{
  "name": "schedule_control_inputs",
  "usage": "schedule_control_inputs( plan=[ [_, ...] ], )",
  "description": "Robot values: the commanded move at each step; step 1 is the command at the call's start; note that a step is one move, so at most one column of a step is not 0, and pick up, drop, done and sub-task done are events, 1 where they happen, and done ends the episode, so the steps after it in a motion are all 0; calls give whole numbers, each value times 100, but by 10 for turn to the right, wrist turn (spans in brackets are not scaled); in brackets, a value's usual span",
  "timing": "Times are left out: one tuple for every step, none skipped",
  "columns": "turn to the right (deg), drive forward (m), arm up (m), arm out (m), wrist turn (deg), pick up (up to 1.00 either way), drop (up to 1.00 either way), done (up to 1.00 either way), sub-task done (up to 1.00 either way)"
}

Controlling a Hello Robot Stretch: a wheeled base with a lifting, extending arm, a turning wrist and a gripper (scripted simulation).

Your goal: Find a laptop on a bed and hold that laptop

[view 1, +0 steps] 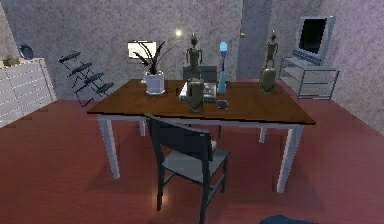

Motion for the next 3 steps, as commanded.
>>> schedule_control_inputs(
  plan=[
    [0,0,-32,0,0,0,0,0,0],
    [0,0,0,0,0,100,0,0,0],
    [0,0,10,0,0,0,0,0,0]
  ],
)
